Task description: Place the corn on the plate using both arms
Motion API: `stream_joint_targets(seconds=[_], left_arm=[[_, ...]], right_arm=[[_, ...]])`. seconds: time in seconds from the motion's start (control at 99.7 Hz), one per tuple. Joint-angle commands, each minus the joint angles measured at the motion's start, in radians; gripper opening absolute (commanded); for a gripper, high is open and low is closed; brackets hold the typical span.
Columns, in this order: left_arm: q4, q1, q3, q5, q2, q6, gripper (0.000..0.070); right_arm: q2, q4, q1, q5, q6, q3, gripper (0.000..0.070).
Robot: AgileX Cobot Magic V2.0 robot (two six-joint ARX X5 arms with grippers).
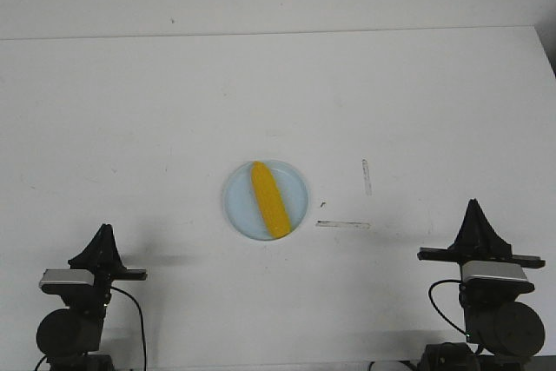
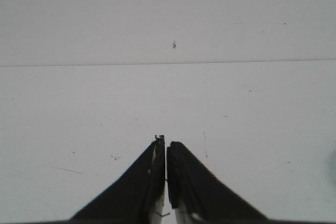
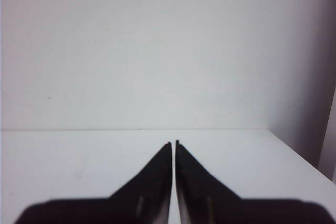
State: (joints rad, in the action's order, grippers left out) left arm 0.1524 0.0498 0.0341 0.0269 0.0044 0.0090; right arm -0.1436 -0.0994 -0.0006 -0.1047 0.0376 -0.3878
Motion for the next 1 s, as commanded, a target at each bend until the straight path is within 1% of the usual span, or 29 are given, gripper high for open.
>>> stream_joint_targets(seconds=[0.0,0.07,0.1,0.12,0.13,0.271,0.351,0.521,0.652,0.742,0.993], left_arm=[[0.013,0.000,-0.021,-0.001,-0.001,0.002,0.0001],[0.013,0.000,-0.021,-0.001,-0.001,0.001,0.0001],[0.013,0.000,-0.021,-0.001,-0.001,0.001,0.0001],[0.013,0.000,-0.021,-0.001,-0.001,0.001,0.0001],[0.013,0.000,-0.021,-0.001,-0.001,0.001,0.0001],[0.013,0.000,-0.021,-0.001,-0.001,0.001,0.0001],[0.013,0.000,-0.021,-0.001,-0.001,0.001,0.0001],[0.013,0.000,-0.021,-0.001,-0.001,0.002,0.0001],[0.013,0.000,-0.021,-0.001,-0.001,0.001,0.0001],[0.013,0.000,-0.021,-0.001,-0.001,0.001,0.0001],[0.013,0.000,-0.021,-0.001,-0.001,0.001,0.0001]], right_arm=[[0.000,0.010,0.000,0.000,0.005,0.000,0.0014],[0.002,0.004,0.000,0.000,0.006,0.003,0.0013],[0.006,-0.007,0.000,0.014,0.006,0.003,0.0013],[0.010,-0.013,0.000,0.030,0.005,0.005,0.0013],[0.013,-0.015,0.008,0.080,0.006,0.015,0.0013],[0.021,-0.005,0.021,0.089,0.005,0.052,0.0013],[0.034,-0.005,0.022,0.110,0.004,0.083,0.0013],[0.099,0.002,0.022,0.109,-0.033,0.162,0.0014],[0.142,0.009,0.022,0.087,-0.033,0.218,0.0013],[0.142,0.026,0.022,0.089,-0.033,0.249,0.0013],[0.142,0.193,0.022,0.097,-0.034,0.377,0.0014]])
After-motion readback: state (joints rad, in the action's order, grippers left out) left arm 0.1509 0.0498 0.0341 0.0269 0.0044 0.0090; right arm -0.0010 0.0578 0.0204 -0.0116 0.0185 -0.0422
